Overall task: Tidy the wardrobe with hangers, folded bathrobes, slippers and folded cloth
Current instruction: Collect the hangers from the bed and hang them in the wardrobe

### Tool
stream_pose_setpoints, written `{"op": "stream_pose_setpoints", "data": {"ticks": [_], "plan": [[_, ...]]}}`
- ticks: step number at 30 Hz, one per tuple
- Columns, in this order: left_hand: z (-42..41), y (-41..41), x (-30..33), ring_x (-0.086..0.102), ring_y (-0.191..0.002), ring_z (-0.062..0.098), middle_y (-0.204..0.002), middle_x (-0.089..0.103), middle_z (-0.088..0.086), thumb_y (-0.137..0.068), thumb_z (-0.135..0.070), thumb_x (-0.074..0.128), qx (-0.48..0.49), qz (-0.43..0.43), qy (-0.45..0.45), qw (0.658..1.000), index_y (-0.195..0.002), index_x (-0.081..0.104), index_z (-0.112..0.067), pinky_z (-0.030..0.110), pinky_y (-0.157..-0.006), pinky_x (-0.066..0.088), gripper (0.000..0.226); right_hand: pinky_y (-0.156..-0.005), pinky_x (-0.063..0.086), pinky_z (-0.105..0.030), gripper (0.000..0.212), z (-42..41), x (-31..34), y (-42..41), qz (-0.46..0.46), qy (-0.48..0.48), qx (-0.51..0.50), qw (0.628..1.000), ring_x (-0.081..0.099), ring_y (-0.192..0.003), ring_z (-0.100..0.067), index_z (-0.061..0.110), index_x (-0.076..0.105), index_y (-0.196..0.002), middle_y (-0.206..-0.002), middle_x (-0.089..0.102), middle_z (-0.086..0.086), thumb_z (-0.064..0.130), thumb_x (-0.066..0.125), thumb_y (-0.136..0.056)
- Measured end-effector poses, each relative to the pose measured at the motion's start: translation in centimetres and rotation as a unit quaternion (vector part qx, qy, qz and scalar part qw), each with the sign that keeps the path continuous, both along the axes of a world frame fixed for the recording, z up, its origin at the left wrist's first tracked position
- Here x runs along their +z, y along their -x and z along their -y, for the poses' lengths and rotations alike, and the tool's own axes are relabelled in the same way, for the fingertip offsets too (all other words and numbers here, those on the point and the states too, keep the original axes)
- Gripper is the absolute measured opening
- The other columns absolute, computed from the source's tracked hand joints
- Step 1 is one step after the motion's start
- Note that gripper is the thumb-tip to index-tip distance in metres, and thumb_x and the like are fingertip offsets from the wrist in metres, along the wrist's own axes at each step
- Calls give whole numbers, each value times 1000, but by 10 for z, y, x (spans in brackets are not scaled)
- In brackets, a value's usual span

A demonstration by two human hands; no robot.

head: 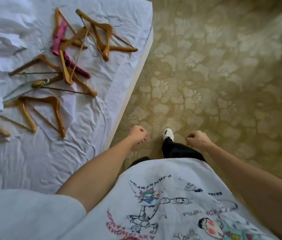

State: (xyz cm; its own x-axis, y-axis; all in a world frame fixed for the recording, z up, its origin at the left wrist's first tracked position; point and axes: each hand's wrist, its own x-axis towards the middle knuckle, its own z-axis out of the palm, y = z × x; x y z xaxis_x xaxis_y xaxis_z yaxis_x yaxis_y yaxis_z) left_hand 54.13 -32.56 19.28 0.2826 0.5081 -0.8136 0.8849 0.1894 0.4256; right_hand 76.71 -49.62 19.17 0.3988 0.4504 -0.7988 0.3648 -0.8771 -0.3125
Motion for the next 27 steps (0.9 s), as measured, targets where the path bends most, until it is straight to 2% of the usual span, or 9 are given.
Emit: {"op": "stream_pose_setpoints", "data": {"ticks": [3, 7, 10, 13, 17, 21, 23, 27], "plan": [[-29, -26, 11, 58, -52, 13, -81, 72, 10, -97, -12, 53, 25, -19, -2, 1000, -92, 71, -5, 20, -46, 47, 20, -79, 60, -37, 19, -64, 12, -41, -13, -12, 35, 999, 71, -81, -23, 8, 73, -91, -85, 74, -7, 15, 56, -87], [-62, -25, 18, 56, -54, 15, -77, 68, 9, -99, -9, 53, 117, -50, 6, 992, -91, 69, -5, 21, -45, 44, 18, -70, 55, -27, 20, -175, 33, -65, -51, -72, 131, 987, 67, -74, -14, 12, 72, -102, -86, 73, -2, 17, 57, -90], [-85, -9, 10, 56, -55, 17, -71, 65, 8, -99, -11, 55, 209, -66, 35, 975, -83, 67, -6, 23, -50, 45, 21, -77, 57, -32, 21, -264, 46, -60, -71, -122, 206, 968, 68, -82, -18, 12, 71, -106, -93, 73, -4, 17, 58, -91], [-113, 2, -6, 60, -62, 19, -77, 68, 10, -98, -16, 55, 257, -81, 49, 962, -88, 69, -3, 26, -57, 49, 22, -80, 57, -34, 20, -345, 51, -45, -83, -152, 266, 948, 68, -89, -20, 13, 71, -106, -96, 72, -4, 17, 59, -91], [-177, -5, -28, 60, -58, 18, -70, 68, 7, -96, -17, 58, 333, -99, 45, 937, -79, 68, -3, 26, -56, 47, 24, -84, 56, -34, 15, -447, 47, -33, -97, -162, 331, 924, 67, -91, -20, 16, 71, -101, -99, 71, -4, 17, 60, -91], [-256, -25, -28, 58, -49, 15, -63, 66, 4, -97, -17, 58, 369, -84, 56, 924, -72, 66, -7, 23, -48, 46, 28, -83, 55, -33, 18, -529, 43, -53, -81, -129, 365, 919, 65, -84, -17, 13, 73, -103, -94, 71, -4, 13, 58, -91], [-299, -40, -19, 57, -48, 14, -64, 67, 4, -96, -17, 59, 366, -61, 57, 927, -75, 67, -6, 21, -47, 47, 25, -77, 56, -31, 16, -561, 41, -75, -70, -108, 362, 923, 66, -80, -18, 14, 72, -99, -89, 71, -3, 14, 57, -92], [-398, -74, 1, 58, -55, 16, -68, 67, 5, -93, -17, 59, 403, 18, 48, 914, -80, 68, -5, 25, -57, 50, 19, -67, 56, -27, 15, -628, 33, -132, -38, -89, 336, 937, 65, -69, -15, 10, 71, -98, -85, 73, -6, 11, 57, -92]]}}
